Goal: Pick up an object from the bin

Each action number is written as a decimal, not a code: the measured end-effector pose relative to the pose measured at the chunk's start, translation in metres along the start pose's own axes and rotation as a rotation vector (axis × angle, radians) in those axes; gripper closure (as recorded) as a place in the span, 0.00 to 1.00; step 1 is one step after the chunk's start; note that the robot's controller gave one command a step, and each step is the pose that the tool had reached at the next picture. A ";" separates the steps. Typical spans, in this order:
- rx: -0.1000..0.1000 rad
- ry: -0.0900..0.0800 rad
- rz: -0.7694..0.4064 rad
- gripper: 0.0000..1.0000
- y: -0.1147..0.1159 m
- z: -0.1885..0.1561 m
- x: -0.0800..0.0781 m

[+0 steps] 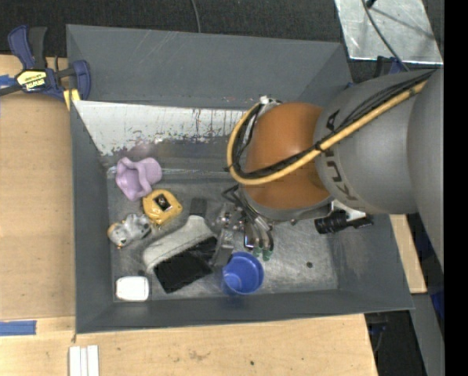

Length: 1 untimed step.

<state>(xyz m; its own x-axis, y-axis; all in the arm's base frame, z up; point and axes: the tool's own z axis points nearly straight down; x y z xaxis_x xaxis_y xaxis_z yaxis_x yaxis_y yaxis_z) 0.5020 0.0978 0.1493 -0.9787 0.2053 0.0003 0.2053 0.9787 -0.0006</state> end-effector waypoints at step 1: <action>0.000 0.000 -0.048 1.00 0.002 0.018 -0.008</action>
Offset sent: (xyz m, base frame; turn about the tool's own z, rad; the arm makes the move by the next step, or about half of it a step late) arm -0.0014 -0.0186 0.2722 -0.0194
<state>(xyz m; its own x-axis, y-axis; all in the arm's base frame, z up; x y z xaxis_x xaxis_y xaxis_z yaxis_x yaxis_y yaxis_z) 0.5103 0.0984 0.1313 -0.9875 0.1576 0.0002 0.1576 0.9875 -0.0005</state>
